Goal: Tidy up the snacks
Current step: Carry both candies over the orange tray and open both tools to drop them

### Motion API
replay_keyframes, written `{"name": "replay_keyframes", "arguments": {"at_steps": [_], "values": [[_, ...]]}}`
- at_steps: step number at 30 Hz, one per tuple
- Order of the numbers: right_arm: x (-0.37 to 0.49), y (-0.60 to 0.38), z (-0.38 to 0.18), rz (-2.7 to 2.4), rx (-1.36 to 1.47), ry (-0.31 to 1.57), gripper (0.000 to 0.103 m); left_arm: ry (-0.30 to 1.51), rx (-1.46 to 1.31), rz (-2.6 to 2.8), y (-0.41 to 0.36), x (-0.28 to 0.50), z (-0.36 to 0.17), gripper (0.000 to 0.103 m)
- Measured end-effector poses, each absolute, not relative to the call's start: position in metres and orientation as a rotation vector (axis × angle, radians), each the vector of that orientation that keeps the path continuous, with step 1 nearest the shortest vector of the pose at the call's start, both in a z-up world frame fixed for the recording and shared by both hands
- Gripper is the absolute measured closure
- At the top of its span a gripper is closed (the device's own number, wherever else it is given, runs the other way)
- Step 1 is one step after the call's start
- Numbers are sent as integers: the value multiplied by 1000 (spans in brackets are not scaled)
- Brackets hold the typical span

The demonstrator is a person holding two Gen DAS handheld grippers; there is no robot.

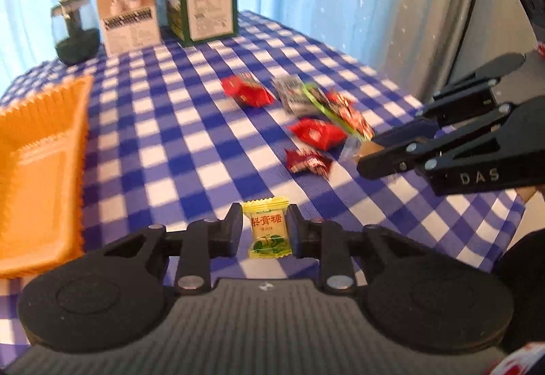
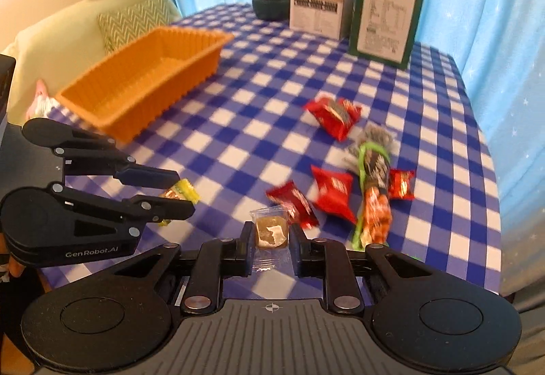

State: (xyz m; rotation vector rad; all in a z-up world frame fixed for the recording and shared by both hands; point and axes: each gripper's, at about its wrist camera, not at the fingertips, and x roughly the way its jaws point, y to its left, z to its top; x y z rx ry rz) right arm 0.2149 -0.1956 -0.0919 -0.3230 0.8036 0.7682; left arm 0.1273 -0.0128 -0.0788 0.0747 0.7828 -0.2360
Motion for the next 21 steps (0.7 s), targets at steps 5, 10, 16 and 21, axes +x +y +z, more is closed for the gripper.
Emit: {"name": "replay_keyframes", "arguments": {"at_steps": [5,10,16,21], "values": [[207,-169,-69,783,-268,758,82,742,62,-194,15,122,-47,79],[202,-130,-48,808,-200,701,82,713,59,-118,59,118,-22,79],[204,-74,-40,847,-130,679,82,708,60,-11,123,117,-8,79],[208,-28,-52,886,-106,690,82,720,38,49,169,121,-15,79]]}}
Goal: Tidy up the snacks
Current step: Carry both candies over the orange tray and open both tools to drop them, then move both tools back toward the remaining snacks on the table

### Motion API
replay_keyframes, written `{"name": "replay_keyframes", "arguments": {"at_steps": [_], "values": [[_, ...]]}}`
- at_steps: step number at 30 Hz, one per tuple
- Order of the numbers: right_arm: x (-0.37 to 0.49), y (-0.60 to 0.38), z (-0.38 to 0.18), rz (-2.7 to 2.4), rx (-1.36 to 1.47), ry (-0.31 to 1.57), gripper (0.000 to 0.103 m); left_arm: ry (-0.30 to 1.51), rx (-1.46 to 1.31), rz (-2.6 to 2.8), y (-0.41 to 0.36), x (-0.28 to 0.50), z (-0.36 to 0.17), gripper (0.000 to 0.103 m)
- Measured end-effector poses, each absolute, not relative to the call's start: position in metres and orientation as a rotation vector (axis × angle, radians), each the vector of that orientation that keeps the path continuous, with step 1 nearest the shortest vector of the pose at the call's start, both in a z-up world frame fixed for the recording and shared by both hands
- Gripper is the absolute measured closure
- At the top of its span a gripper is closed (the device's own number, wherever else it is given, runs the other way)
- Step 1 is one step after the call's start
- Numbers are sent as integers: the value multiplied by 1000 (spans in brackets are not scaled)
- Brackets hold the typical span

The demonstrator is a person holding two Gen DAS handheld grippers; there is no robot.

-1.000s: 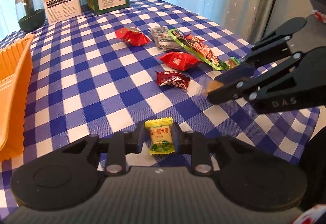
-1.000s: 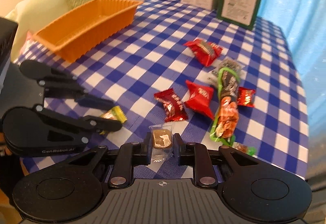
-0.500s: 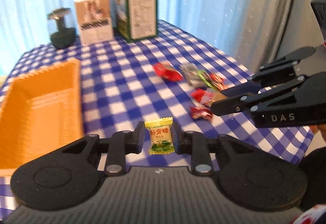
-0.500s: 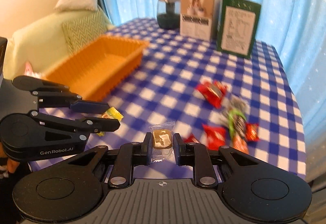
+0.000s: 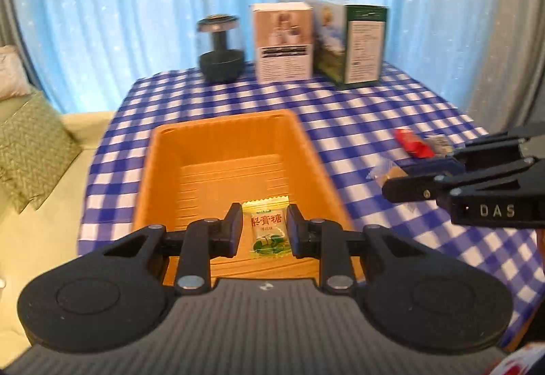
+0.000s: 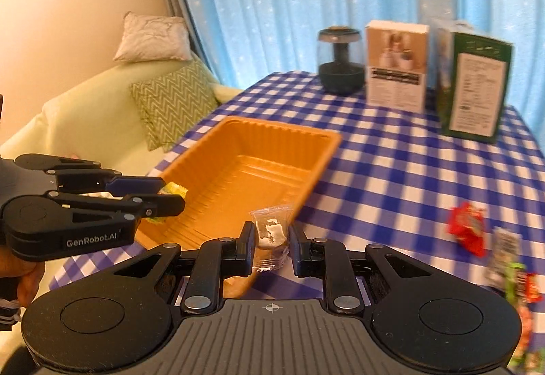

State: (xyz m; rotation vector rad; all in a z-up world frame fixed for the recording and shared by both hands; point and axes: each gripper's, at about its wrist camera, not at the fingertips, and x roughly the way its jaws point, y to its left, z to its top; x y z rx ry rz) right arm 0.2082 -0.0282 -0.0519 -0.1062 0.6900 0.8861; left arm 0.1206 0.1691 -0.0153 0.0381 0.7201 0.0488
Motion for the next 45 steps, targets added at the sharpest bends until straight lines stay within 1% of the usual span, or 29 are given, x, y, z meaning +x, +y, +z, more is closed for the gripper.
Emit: {"name": "replay_keyframes", "arguments": {"at_steps": [6,14,15,16,28,29,30,31,32,38,45], "values": [[215,10,-78,931,-115,725,81,735,22,68,201,125,-31,79],[226,36,-88,943,-122,744,81,751,-15,76,223,134,-50,77],[228,38,-89,938,-118,751,81,750,-19,81,225,134,-50,73],[230,39,-90,933,-114,759,81,746,-22,84,227,133,-50,73],[229,46,-93,963,-123,767,81,714,-29,120,234,114,-40,73],[228,47,-92,968,-126,764,77,715,-31,120,234,113,-40,73],[227,46,-91,969,-126,753,65,716,-35,119,235,113,-40,72],[225,45,-90,968,-123,743,57,716,-38,120,235,111,-39,72],[225,43,-88,967,-111,734,46,715,-40,121,234,110,-39,72],[223,23,-72,936,-37,707,45,708,-43,116,225,103,-30,72],[212,-18,-46,852,6,669,45,682,-40,75,197,98,-6,68]]}}
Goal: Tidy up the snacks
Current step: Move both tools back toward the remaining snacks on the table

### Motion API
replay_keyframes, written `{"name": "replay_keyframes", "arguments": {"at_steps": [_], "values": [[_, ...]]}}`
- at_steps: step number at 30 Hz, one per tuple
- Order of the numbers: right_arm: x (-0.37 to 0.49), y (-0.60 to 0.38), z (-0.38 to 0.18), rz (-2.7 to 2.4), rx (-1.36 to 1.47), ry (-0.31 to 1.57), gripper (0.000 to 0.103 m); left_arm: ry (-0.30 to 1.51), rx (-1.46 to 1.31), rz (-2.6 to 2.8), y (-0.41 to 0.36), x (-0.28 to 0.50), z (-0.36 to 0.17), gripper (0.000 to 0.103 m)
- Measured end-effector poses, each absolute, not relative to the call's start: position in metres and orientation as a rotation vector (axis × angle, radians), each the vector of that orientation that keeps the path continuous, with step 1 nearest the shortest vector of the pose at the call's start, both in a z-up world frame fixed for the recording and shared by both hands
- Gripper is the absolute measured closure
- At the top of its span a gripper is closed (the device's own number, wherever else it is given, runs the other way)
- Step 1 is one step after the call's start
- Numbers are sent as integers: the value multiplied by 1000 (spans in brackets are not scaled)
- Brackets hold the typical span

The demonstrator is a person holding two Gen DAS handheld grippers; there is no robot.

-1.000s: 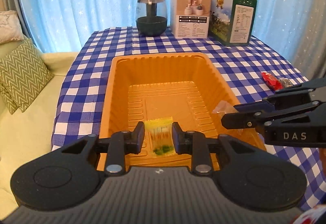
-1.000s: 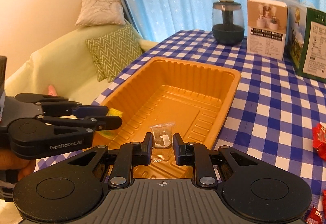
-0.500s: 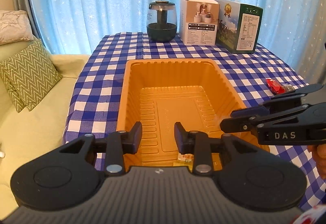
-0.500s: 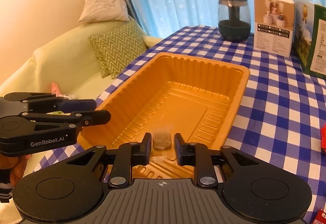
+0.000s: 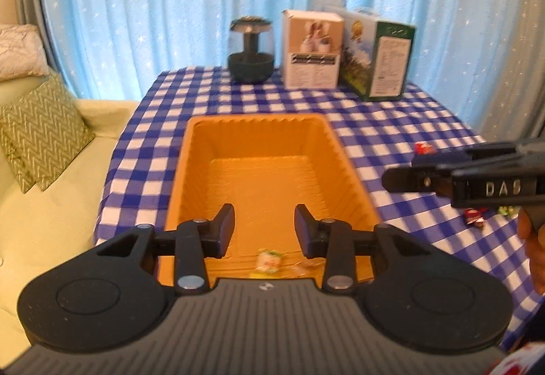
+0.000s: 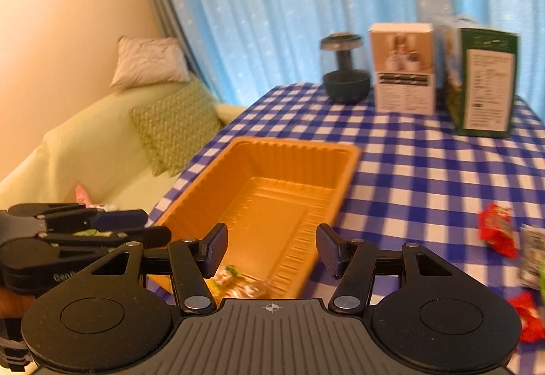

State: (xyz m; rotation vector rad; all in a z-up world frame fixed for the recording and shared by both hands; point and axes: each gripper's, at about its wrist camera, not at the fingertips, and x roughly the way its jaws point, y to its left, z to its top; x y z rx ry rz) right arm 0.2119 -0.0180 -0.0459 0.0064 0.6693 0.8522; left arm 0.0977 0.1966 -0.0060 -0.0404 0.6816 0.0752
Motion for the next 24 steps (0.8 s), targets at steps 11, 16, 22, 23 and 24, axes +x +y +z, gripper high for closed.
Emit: {"name": "replay_keyframes", "arguments": {"at_steps": [11,16,22,23,24], "values": [[180,-122,-13,625,51,633,45,623,7,-63,112,97,40,59],[168,-166,1,544,66,606,45,615,18,-135,73,99,48,57],[161,-205,5,461,61,604,45,607,34,-221,36,102,49,54],[160,-210,5,448,56,607,45,605,37,-233,31,102,49,53],[159,-216,5,437,53,610,45,606,39,-242,27,103,48,53]]}}
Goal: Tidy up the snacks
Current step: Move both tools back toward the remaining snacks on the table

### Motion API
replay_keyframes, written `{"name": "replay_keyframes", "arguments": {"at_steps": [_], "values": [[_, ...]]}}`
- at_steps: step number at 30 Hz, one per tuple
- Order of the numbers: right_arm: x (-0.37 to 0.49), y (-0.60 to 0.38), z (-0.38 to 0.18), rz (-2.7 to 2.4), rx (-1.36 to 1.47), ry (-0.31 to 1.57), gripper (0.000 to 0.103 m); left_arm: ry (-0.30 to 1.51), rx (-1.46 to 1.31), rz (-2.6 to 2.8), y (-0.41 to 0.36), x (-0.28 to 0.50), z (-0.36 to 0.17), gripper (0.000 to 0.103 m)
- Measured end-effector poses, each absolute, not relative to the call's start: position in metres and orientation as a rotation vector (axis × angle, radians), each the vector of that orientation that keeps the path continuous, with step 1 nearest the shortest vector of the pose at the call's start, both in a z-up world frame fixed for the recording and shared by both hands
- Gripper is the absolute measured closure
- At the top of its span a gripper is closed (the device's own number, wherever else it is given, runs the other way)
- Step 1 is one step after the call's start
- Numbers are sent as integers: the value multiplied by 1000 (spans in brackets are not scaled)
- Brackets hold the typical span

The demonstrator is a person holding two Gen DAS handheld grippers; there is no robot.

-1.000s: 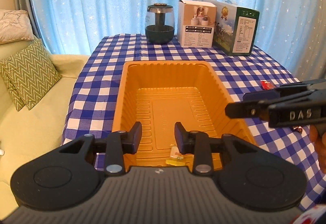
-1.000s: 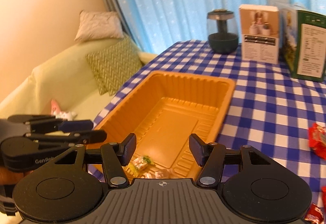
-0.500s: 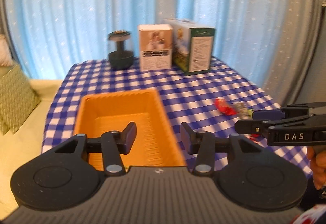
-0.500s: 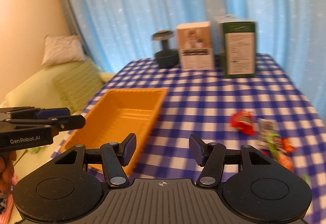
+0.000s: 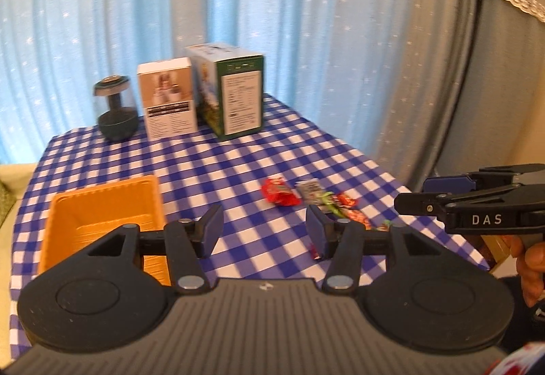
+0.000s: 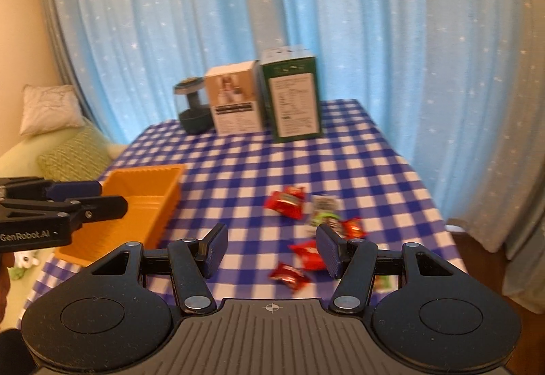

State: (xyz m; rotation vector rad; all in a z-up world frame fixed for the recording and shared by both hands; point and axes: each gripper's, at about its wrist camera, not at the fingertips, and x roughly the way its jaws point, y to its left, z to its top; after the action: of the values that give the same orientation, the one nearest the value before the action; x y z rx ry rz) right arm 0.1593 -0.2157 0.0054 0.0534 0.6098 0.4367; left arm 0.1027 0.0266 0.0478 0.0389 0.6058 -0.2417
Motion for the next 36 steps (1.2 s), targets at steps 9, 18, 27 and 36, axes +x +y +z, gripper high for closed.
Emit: {"name": "replay_keyframes", "arguments": {"at_steps": [9,18,27,36], "values": [[160,-249,-12,356,56,641,45,644,73,-306,-8,116,17,51],[192,-263,-67,309,63,741,45,703,99,-351,-30,136,-40,50],[221,-278,-101,317,-11,762,46,740,97,-401,-45,163,-74,44],[254,-272,-123,312,-17,817,56,749,90,-339,-36,179,-98,42]]}}
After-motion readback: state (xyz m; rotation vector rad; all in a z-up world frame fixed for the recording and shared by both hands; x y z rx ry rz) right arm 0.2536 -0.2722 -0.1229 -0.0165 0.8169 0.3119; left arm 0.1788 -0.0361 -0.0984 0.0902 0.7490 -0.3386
